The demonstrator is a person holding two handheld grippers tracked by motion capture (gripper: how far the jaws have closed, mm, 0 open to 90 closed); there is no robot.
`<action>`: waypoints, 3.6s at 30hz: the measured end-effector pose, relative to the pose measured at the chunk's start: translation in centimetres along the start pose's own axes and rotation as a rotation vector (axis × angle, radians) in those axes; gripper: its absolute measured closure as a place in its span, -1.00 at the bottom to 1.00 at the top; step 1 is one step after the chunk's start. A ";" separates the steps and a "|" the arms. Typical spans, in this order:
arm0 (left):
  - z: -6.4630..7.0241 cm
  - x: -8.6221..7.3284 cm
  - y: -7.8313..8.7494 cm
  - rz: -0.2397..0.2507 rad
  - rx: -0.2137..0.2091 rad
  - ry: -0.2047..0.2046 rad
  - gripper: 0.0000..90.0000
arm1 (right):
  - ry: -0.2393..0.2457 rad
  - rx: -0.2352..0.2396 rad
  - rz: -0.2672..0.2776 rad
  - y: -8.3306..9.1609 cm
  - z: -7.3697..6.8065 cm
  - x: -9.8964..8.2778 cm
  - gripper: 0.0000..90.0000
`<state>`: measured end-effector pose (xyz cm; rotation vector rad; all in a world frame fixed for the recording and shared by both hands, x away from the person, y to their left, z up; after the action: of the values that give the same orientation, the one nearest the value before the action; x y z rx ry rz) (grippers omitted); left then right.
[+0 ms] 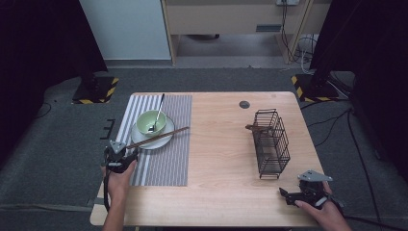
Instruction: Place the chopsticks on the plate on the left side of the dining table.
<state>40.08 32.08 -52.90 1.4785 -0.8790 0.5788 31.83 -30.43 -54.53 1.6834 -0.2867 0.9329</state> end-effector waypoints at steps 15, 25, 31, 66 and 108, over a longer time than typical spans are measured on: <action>-0.2 0.0 0.2 0.010 -0.003 0.011 0.07 | 0.000 0.000 0.000 0.0 0.0 0.0 -0.99; -0.8 0.5 0.2 0.016 0.006 0.018 0.11 | -0.001 -0.001 0.000 0.0 0.0 0.0 -0.99; -1.0 0.8 -0.1 0.014 0.013 0.018 0.11 | 0.000 0.000 0.000 0.0 0.0 0.0 -0.99; -1.9 1.5 -1.0 -0.003 0.028 0.014 0.05 | -0.004 -0.003 0.001 0.0 0.0 0.0 -0.99; -3.2 1.9 -1.8 0.000 0.046 0.000 0.01 | -0.008 -0.006 0.000 0.0 -0.1 0.0 -0.99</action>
<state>43.05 34.77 -52.11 1.5199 -0.8706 0.6029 31.85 -30.35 -54.52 1.6819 -0.2950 0.9249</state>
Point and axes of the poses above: each handheld gripper's, and its own axes: y roughly backward along the jaws, x roughly out of its top, z roughly to its right, the point moved 1 cm from there along -y, roughly forward along the jaws, and after that the axes turned 4 degrees about -y, right-handed, at the moved point
